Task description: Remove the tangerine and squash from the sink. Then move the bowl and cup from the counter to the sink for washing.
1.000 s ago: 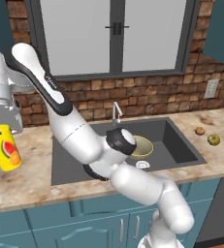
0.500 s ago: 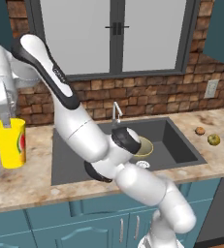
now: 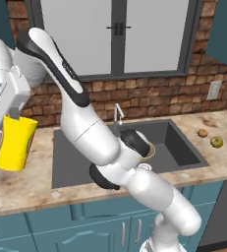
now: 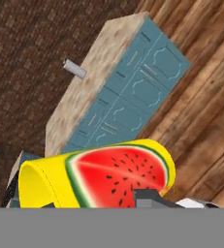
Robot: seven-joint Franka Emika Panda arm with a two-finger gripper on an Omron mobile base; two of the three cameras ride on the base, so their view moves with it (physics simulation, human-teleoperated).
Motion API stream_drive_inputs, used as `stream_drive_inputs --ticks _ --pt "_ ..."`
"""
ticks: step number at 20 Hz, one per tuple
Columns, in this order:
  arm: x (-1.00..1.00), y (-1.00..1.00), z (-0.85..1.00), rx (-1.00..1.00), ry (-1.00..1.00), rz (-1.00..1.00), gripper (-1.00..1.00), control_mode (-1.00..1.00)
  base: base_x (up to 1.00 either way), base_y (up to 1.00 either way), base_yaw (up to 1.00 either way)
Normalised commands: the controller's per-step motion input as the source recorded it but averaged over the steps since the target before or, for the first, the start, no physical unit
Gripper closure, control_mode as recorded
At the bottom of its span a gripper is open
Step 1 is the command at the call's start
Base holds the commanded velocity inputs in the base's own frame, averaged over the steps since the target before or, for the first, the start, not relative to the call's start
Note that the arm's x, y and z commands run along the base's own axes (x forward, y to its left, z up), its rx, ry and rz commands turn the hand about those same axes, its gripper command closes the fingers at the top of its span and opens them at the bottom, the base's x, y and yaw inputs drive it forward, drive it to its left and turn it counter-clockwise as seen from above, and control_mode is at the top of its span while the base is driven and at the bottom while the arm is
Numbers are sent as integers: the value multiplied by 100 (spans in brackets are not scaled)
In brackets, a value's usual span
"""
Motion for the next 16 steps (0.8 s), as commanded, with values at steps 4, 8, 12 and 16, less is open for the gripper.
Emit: stream_drive_inputs --ticks 4,8,12,16 --pt "-49 -43 9 32 31 6 100 -100 0 0 0" --pt "-43 -52 1 22 37 -3 100 -100 0 0 0" --pt "-39 -54 0 16 44 -13 100 -100 0 0 0" --pt "-39 -52 1 14 37 -11 100 -100 0 0 0"
